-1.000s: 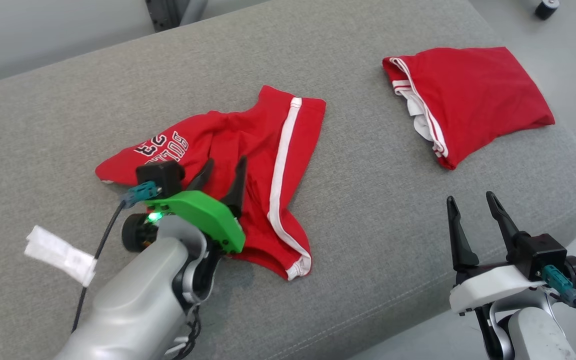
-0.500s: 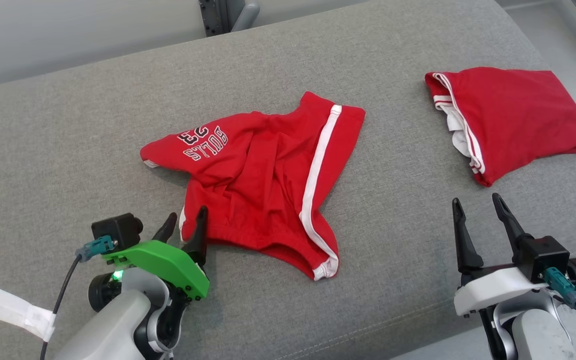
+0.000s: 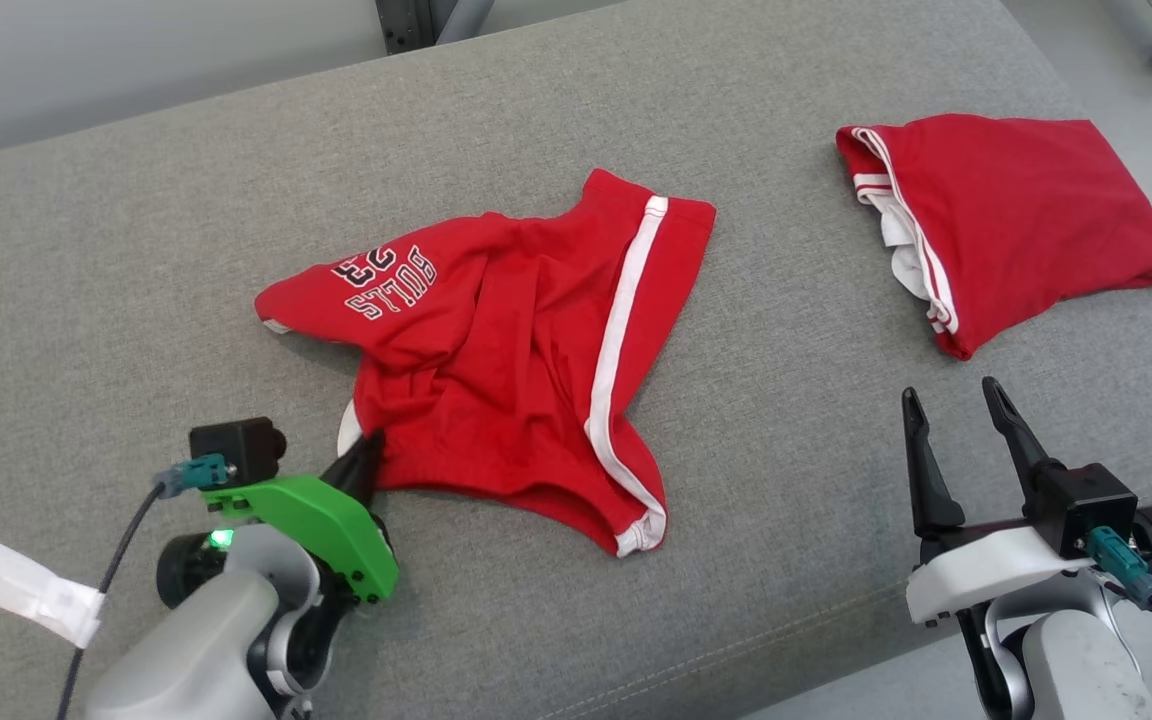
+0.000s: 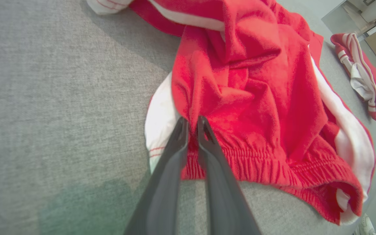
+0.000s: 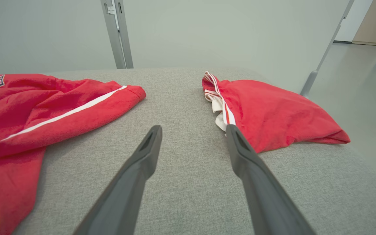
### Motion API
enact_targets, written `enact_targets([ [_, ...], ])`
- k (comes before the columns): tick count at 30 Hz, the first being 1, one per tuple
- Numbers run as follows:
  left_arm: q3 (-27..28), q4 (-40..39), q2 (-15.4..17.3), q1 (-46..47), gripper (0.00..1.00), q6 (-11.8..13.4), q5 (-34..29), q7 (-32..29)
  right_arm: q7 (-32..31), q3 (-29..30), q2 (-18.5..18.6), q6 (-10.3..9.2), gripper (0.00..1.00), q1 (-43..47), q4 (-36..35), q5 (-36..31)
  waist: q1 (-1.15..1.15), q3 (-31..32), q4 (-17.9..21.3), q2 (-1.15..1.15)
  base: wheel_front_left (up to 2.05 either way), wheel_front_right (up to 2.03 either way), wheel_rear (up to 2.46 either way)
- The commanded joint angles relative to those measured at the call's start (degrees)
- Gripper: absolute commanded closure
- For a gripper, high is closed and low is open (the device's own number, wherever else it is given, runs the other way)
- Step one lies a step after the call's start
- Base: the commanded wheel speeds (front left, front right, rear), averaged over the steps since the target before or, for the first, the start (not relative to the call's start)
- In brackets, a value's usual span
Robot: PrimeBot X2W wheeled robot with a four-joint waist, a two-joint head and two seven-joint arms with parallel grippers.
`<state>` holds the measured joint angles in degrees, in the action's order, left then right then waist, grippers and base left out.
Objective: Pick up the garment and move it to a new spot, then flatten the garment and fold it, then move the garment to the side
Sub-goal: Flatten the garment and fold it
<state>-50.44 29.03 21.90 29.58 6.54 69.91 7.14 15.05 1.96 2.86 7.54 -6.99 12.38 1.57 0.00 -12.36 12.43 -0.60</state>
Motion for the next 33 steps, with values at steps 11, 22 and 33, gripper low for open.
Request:
enact_targets([
  [11, 2.00, -3.09, 11.09, 6.86, 1.00, 3.58, -4.80, -1.25, 0.17, 0.11, 0.08, -0.11, 0.00, -0.06, 0.20, 0.72, 0.00, 0.82, -1.56, 0.60, 0.00, 0.00, 0.00],
  [22, 2.74, 2.33, 16.38, 10.98, 1.00, 3.63, -4.14, -7.21, 0.17, -0.71, 0.08, -0.11, 0.00, -0.83, 0.62, 0.85, 0.00, 0.60, -1.22, 0.60, 0.00, 0.00, 0.00],
  [33, 5.39, 6.89, 13.11, 8.35, 0.00, 2.45, -2.50, -0.16, 0.17, 0.38, 0.09, -0.11, 0.00, 0.65, 0.57, 0.23, 0.00, 1.16, -1.41, 0.60, 0.00, 0.00, 0.00],
])
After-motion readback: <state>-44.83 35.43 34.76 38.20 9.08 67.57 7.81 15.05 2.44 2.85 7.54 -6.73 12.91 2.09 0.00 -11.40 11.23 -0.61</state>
